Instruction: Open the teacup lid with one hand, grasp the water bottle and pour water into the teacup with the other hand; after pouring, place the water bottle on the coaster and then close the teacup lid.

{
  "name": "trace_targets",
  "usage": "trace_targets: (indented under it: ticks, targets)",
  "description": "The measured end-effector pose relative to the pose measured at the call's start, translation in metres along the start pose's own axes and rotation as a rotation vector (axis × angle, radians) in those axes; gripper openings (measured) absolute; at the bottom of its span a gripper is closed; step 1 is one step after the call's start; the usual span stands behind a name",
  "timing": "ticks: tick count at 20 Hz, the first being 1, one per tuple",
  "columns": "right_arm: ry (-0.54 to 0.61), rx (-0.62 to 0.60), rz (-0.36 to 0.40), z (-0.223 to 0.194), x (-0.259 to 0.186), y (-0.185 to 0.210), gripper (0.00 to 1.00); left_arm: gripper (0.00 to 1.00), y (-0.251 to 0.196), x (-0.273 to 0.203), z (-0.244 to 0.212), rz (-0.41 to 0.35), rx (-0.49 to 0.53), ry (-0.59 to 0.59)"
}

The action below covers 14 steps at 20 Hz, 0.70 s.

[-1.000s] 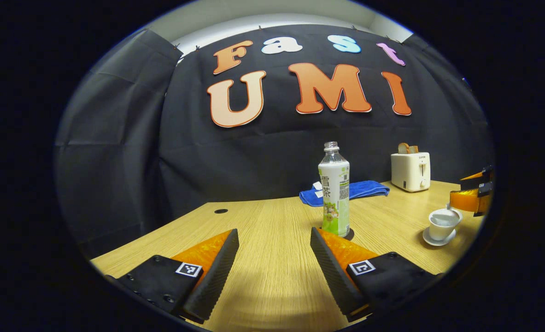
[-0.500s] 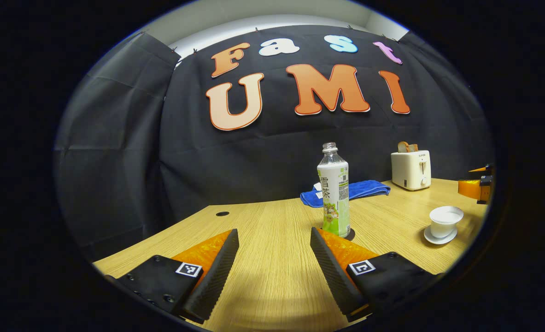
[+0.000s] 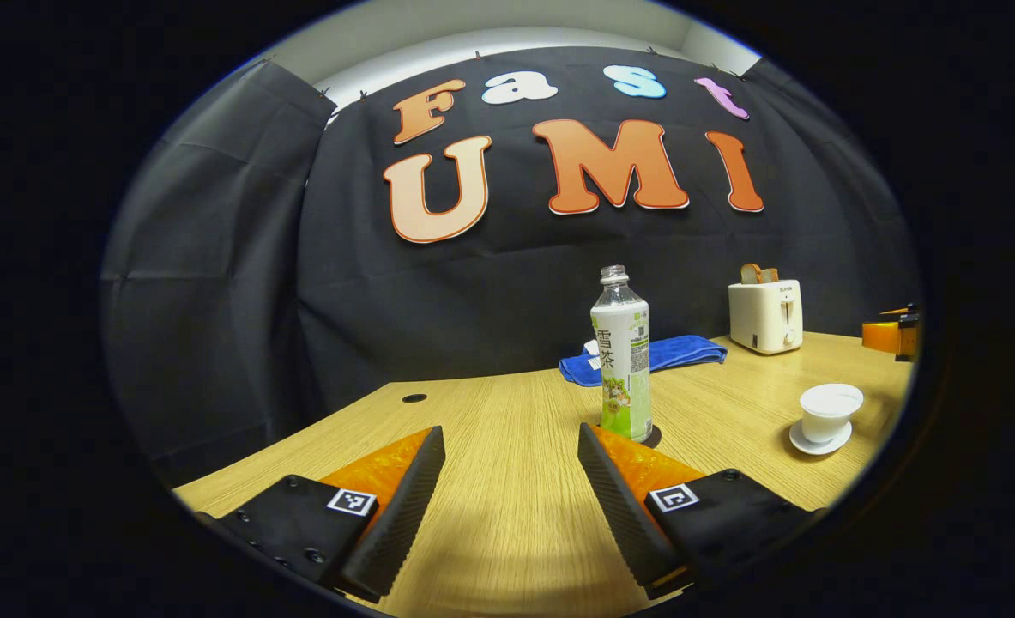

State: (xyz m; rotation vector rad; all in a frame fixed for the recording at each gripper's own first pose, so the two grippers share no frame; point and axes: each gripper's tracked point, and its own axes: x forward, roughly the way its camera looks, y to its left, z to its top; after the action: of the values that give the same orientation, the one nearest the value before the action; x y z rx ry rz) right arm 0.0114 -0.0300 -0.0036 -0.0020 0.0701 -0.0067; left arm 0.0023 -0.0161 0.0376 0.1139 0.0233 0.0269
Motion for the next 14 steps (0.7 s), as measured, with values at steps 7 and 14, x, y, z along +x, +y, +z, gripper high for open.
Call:
trace_targets:
  ticks: [7, 14]
  targets:
    - [-0.002, -0.053, 0.009, -0.015, 0.0, 0.008, 0.98, 1.0, 0.0, 0.0, 0.0, 0.0, 0.002, 0.0]
    - [-0.075, 0.0, 0.083, -0.004, -0.002, 0.02, 0.98, 0.96, -0.001, 0.002, 0.0, 0.002, 0.003, -0.002]
